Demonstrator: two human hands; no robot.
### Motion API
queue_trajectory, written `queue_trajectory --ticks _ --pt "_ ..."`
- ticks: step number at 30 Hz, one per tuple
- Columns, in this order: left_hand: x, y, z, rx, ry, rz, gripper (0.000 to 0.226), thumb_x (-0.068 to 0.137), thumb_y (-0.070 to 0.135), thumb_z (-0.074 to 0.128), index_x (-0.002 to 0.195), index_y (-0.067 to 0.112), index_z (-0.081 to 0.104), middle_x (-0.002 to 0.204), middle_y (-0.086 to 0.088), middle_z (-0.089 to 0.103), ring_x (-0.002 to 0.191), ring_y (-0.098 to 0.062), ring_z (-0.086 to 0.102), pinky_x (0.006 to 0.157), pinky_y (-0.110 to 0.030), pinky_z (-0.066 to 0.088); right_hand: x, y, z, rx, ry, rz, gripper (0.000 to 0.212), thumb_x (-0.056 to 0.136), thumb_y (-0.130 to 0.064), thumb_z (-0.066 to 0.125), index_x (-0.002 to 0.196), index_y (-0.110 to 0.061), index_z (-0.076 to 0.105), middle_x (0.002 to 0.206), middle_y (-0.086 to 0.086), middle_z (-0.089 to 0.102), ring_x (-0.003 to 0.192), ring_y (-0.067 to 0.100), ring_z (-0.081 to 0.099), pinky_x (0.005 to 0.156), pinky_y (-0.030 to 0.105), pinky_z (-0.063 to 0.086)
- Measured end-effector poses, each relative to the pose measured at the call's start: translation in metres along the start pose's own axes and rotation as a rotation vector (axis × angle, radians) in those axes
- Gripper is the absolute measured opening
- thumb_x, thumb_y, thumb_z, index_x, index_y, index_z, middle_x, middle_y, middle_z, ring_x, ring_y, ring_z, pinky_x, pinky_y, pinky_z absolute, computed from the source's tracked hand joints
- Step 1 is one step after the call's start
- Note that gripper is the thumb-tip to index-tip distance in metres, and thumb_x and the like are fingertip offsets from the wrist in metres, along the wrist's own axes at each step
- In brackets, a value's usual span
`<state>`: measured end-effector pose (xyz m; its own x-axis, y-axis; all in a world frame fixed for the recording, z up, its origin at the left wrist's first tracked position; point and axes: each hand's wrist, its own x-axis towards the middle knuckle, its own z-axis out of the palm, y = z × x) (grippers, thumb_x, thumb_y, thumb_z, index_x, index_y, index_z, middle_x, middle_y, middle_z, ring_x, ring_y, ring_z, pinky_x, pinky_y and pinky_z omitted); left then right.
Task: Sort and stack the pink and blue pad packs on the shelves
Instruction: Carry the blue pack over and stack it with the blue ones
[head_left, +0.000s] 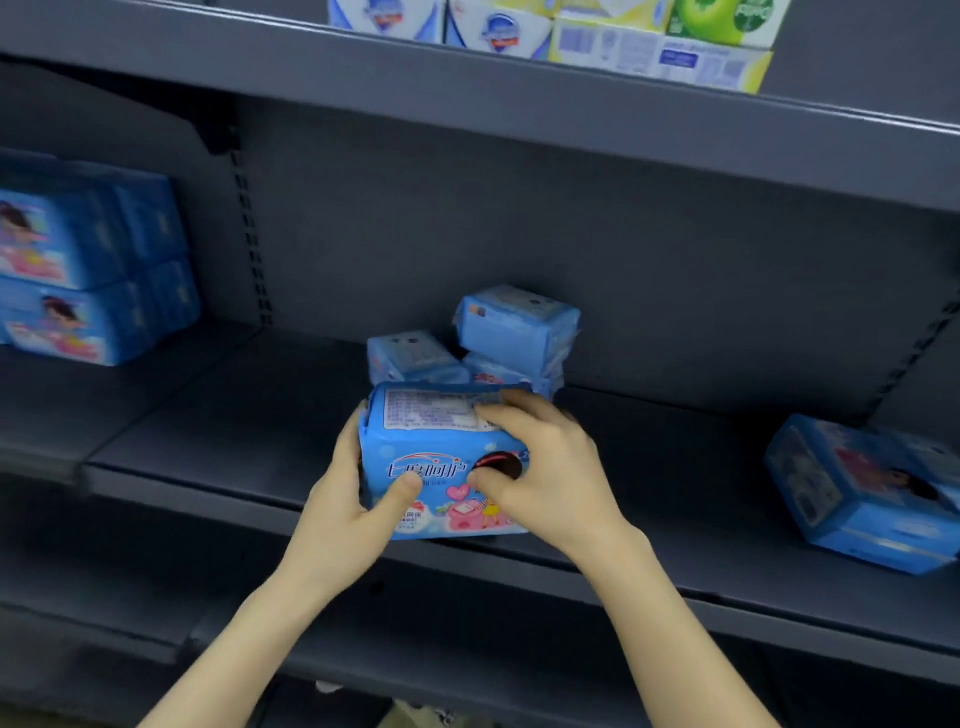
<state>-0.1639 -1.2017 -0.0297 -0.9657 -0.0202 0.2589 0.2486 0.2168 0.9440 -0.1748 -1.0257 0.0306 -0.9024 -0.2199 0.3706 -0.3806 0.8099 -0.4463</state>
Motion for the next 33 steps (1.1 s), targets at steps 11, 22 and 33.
queue_trajectory --ticks 11,22,33 --pt "-0.069 -0.009 -0.140 0.110 0.180 -0.089 0.069 0.086 0.024 0.063 0.137 0.045 0.022 0.103 0.028 0.063 0.097 0.007 0.060 0.083 -0.021 0.049 -0.005 -0.128 0.068 0.051 -0.115 -0.193 0.053 0.076 -0.022 0.071 0.126 -0.019 0.056 0.132 -0.003 0.048 0.117 0.018 0.044 0.080 0.008 0.017" --pt "-0.134 -0.014 -0.232 0.158 0.358 -0.152 0.070 0.075 0.050 0.063 0.134 0.048 0.024 0.108 0.029 0.060 0.105 -0.001 0.059 0.091 -0.034 0.050 -0.018 -0.224 0.118 0.103 -0.205 -0.341 0.052 0.076 -0.022 0.071 0.125 -0.017 0.056 0.130 -0.006 0.049 0.110 0.015 0.048 0.081 0.012 0.024" --pt "-0.152 -0.017 -0.265 0.206 0.436 -0.166 0.066 0.086 0.023 0.060 0.140 0.036 0.025 0.106 0.024 0.058 0.095 0.003 0.060 0.070 -0.009 0.049 -0.022 -0.260 0.134 0.103 -0.244 -0.377 0.052 0.077 -0.026 0.070 0.126 -0.019 0.055 0.128 -0.006 0.050 0.109 0.017 0.050 0.087 0.019 0.034"
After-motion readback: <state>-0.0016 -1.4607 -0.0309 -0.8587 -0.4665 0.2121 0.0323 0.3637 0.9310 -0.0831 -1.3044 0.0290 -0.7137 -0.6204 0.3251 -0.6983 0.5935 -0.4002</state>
